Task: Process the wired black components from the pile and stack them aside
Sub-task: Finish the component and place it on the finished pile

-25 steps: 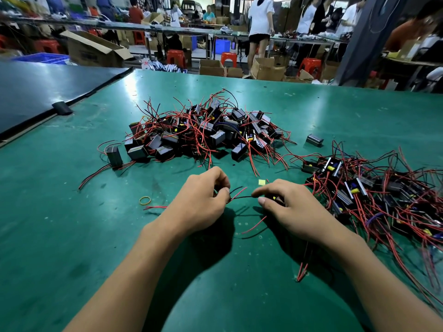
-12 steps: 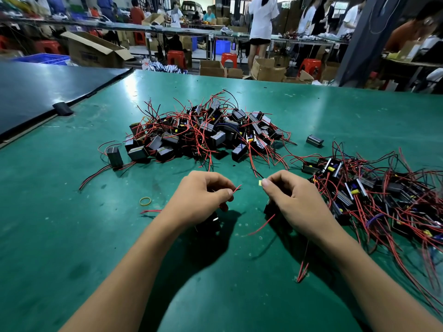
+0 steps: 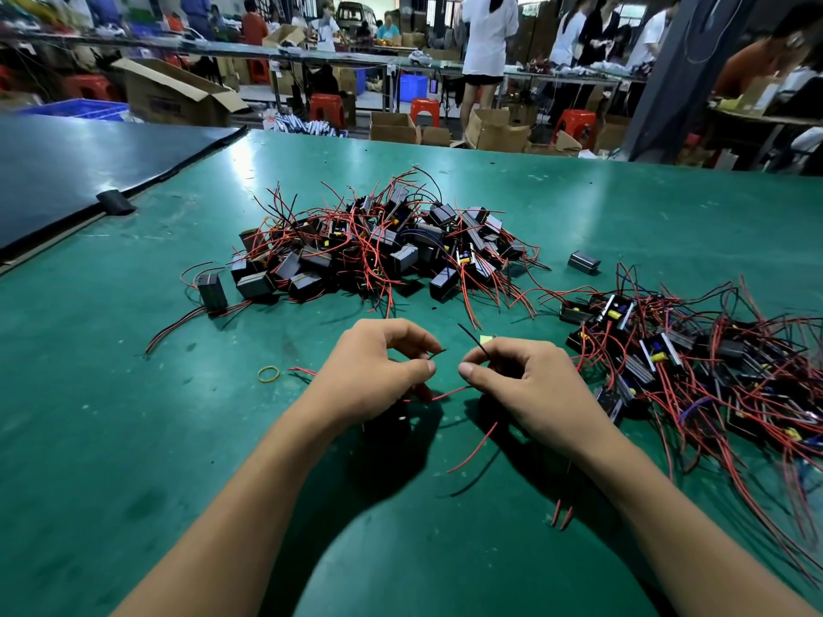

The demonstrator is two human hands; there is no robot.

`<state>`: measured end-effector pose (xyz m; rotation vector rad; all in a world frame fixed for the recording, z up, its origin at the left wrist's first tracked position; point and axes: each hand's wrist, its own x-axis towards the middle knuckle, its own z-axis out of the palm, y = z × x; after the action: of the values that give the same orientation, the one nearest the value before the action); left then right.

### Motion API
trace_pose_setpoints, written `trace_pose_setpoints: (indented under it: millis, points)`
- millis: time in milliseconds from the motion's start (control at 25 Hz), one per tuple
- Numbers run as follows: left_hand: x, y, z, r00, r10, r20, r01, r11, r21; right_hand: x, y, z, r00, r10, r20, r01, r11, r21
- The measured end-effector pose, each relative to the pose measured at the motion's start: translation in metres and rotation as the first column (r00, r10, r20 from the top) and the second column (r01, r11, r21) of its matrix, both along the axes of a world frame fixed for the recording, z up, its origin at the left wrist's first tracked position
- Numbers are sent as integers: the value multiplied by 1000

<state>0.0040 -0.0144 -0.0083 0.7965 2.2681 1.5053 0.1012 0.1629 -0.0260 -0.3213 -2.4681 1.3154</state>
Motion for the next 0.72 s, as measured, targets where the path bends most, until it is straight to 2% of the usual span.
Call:
trace_pose_setpoints:
  millis: [280,520,600,720]
  points:
    - [5,0,5,998,-46,44,43,997,57,0,-1,1,995,55,-89,-62,995,-78]
    - [4,1,4,999,-48,25,48,999,27,-1,-2,2,996,88,-33,-92,988,-122]
    - [3,1,4,998,-56,9,56,998,5,0,-2,2,996,75,-37,-78,993,-90]
    - [2,2,3,999,-38,-29,37,999,-37,-1,-6,1,998,13,-62,-9,999,50]
